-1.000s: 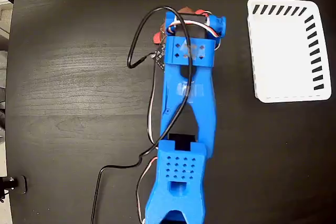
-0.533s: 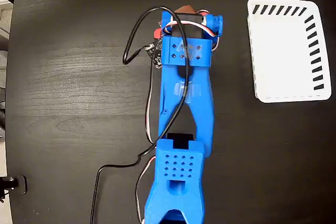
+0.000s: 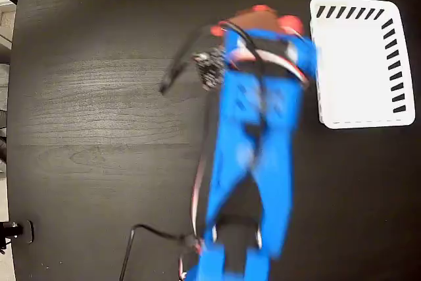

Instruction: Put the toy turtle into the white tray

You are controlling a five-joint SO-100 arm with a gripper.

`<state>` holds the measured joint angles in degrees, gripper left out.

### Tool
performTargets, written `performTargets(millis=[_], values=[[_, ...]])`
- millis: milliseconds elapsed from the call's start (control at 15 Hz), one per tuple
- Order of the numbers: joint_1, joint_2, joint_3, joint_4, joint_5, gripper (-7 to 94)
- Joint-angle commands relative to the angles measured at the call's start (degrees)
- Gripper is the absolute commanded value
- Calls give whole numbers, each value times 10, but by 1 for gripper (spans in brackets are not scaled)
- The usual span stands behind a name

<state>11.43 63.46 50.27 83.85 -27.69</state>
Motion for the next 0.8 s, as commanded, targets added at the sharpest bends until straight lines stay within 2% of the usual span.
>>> performTargets(millis=[0,133,333,600,733], values=[[50,210,89,-27,2,0],[91,240,100,-9,14,0],[169,229,77,-24,77,0],[256,113,-21,-44,142,0],[279,51,-81,-27,169,0]])
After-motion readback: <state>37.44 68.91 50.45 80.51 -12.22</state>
